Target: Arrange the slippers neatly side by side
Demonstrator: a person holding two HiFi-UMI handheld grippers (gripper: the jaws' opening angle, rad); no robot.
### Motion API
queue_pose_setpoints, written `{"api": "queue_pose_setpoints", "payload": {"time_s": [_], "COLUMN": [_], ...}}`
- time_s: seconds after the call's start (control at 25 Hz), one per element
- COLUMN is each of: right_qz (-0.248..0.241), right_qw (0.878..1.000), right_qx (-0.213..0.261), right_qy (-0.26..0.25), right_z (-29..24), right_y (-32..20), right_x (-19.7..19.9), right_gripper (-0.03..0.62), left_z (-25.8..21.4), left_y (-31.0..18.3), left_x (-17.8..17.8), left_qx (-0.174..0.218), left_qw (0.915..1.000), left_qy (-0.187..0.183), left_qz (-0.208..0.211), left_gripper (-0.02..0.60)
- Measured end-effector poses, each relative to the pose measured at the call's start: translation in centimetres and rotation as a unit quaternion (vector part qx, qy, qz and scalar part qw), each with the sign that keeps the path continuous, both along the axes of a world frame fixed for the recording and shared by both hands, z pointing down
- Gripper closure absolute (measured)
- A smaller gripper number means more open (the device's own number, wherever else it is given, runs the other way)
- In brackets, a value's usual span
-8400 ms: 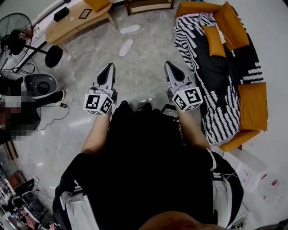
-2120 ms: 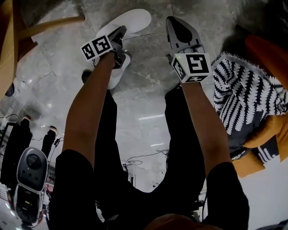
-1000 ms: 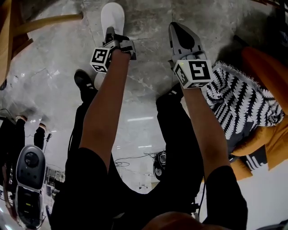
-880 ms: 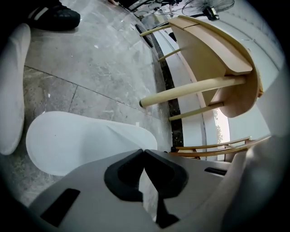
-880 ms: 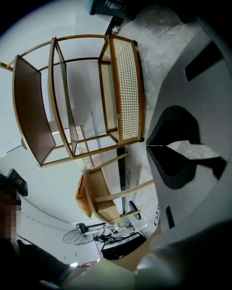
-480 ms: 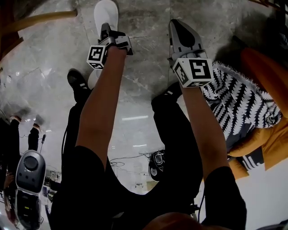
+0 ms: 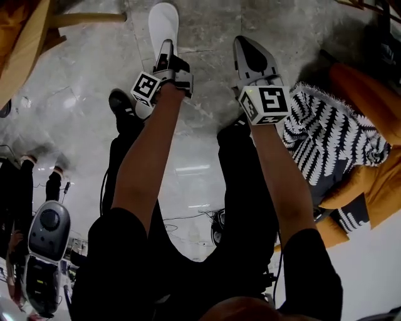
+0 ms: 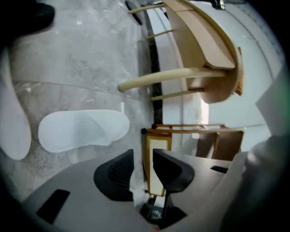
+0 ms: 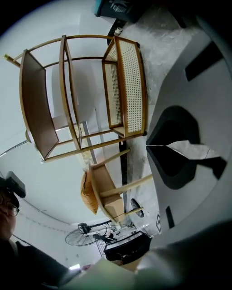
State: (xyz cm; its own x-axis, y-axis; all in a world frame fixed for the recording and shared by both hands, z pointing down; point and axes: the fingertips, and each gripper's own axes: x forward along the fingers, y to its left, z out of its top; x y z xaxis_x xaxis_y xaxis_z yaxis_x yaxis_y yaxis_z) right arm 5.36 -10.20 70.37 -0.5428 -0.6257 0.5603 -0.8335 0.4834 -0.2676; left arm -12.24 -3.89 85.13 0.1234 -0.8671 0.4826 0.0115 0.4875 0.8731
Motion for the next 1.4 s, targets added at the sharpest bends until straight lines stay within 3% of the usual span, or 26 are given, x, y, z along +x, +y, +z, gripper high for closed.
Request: {"api": "queue_pose_setpoints", "payload": {"time_s": [0.08, 0.16, 0.2, 0.28, 0.4, 0.48, 0.6, 0.64, 0.68, 0.72, 0.84, 0.88, 0.92, 0.96, 1.08, 1.12, 1.4], "right_qz": [-0.014, -0.027, -0.032, -0.049, -0.094, -0.126, -0.153, -0.159, -0.167, -0.178, -0.220, -0.235, -0.252, -0.273, -0.339, -0.354, -0.393], "right_qw": [1.000, 0.999, 0.999, 0.998, 0.991, 0.987, 0.984, 0.983, 0.981, 0.980, 0.973, 0.970, 0.965, 0.959, 0.937, 0.930, 0.898], "right_qx": [0.006, 0.013, 0.016, 0.020, 0.026, 0.033, 0.037, 0.036, 0.033, 0.029, 0.009, -0.006, -0.025, -0.044, -0.082, -0.093, -0.196], "right_qy": [-0.006, -0.016, -0.023, -0.046, -0.087, -0.095, -0.089, -0.089, -0.090, -0.090, -0.075, -0.070, -0.066, -0.060, -0.034, -0.029, -0.021], "right_z": [-2.1, -4.0, -4.7, -6.1, -7.8, -8.3, -8.1, -8.0, -7.9, -7.8, -6.6, -5.7, -4.6, -3.2, 1.3, 2.7, 12.5], "right_y": [0.4, 1.0, 1.4, 2.5, 4.0, 5.2, 6.7, 7.1, 7.6, 8.2, 10.0, 11.0, 12.1, 13.5, 17.8, 19.0, 27.4], "right_x": [-1.9, -3.7, -4.6, -6.7, -10.3, -12.2, -14.0, -14.6, -15.3, -15.9, -17.3, -17.7, -18.2, -18.7, -20.0, -20.4, -23.7], "right_gripper": [0.563, 0.563, 0.563, 0.563, 0.563, 0.562, 0.562, 0.562, 0.560, 0.560, 0.557, 0.538, 0.491, 0.461, 0.453, 0.453, 0.453], "left_z": [-5.6, -10.7, -12.8, -16.9, -22.1, -24.4, -26.4, -26.8, -27.0, -27.1, -26.9, -26.8, -26.6, -26.2, -24.3, -23.8, -19.8], "left_y": [-1.8, -2.8, -3.1, -3.9, -4.8, -4.8, -4.2, -3.7, -3.2, -2.6, -1.0, -0.5, 0.1, 0.7, 2.5, 3.0, 5.4], "left_x": [0.9, 1.2, 0.9, 0.0, -1.8, -3.2, -5.2, -5.7, -6.1, -6.4, -7.3, -7.6, -7.6, -7.5, -6.8, -6.8, -9.3], "left_qx": [0.077, 0.137, 0.162, 0.218, 0.280, 0.288, 0.268, 0.261, 0.255, 0.250, 0.241, 0.241, 0.244, 0.249, 0.262, 0.264, 0.272], "left_qw": [0.9939, 0.9783, 0.9664, 0.9304, 0.8560, 0.7953, 0.6968, 0.6711, 0.6552, 0.6490, 0.6482, 0.6427, 0.6309, 0.6139, 0.5614, 0.5516, 0.5149], "left_qy": [-0.016, -0.048, -0.074, -0.139, -0.268, -0.381, -0.537, -0.570, -0.588, -0.593, -0.589, -0.590, -0.595, -0.599, -0.605, -0.604, -0.597], "left_qz": [0.077, 0.148, 0.185, 0.260, 0.342, 0.374, 0.393, 0.396, 0.400, 0.405, 0.418, 0.424, 0.435, 0.449, 0.500, 0.511, 0.552], "left_gripper": [0.503, 0.541, 0.543, 0.555, 0.566, 0.566, 0.566, 0.566, 0.566, 0.566, 0.566, 0.566, 0.566, 0.566, 0.566, 0.566, 0.566]}}
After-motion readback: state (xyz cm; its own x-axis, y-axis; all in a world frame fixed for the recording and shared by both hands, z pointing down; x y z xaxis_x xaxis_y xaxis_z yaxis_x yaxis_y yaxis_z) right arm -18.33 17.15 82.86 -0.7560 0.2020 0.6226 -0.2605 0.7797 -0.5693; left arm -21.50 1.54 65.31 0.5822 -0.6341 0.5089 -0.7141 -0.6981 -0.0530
